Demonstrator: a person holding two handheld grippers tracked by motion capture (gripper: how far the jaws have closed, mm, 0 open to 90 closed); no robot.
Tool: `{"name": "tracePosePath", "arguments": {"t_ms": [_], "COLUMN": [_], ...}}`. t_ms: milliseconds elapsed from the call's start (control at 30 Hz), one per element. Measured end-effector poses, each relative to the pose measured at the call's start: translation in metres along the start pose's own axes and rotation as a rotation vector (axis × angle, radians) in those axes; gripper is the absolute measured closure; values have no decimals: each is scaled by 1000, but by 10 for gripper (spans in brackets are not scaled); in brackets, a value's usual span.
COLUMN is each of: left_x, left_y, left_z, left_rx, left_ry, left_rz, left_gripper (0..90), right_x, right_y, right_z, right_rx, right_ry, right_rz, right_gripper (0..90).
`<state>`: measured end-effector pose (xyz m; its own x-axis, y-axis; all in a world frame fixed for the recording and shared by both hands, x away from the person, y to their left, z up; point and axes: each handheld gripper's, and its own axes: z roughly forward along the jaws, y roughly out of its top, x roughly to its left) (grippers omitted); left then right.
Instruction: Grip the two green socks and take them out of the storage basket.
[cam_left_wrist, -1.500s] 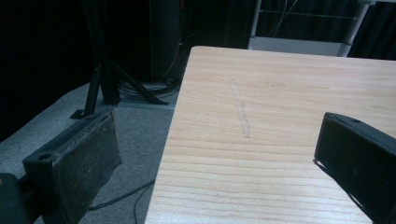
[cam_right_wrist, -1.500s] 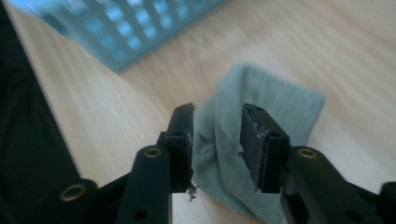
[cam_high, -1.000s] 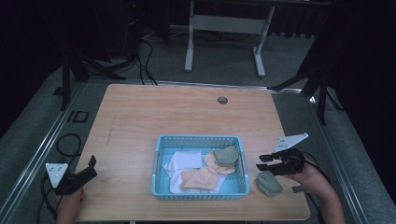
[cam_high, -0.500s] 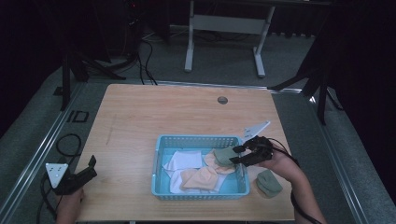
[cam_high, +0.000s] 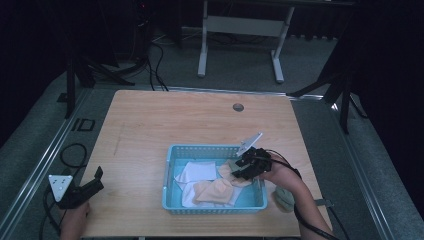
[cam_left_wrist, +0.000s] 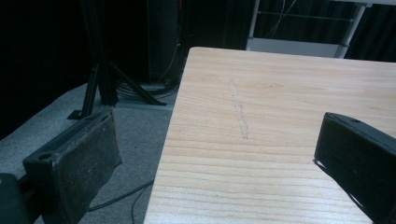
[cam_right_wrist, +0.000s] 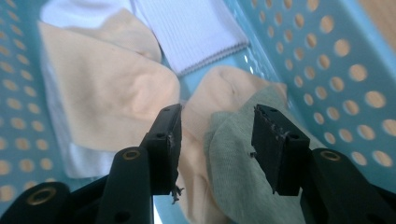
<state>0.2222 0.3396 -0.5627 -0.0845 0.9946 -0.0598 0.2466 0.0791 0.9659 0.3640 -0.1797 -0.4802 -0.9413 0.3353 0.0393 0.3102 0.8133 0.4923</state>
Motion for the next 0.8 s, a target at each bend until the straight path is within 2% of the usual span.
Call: {"name": "tracePosePath", "arguments": {"t_ms": [200,500,567,633,667,733,800], "left_x": [0,0,0,0,0,0,0], "left_y": [0,0,0,0,0,0,0], "left_z": [0,0,0,0,0,0,0], "left_rx": [0,0,-1,0,0,0,0], "left_ry": [0,0,1,0,0,0,0], "left_rz": [0,2,1,0,0,1,1], "left_gripper": [5,5,5,5,5,5,5], "right_x": [3,8,10,10,10,10,8], "right_y": [0,7,9,10,10,10,10], "right_z": [15,27,31,33,33,30,23], "right_rx": [51,148,179,193,193,185,161], "right_ry": [-28,-105,-119,-117,-117,-112,-108], "right_rz": [-14,-51,-66,-66,-66,-61,-51], "right_gripper": [561,603,628,692,692,796,820]}}
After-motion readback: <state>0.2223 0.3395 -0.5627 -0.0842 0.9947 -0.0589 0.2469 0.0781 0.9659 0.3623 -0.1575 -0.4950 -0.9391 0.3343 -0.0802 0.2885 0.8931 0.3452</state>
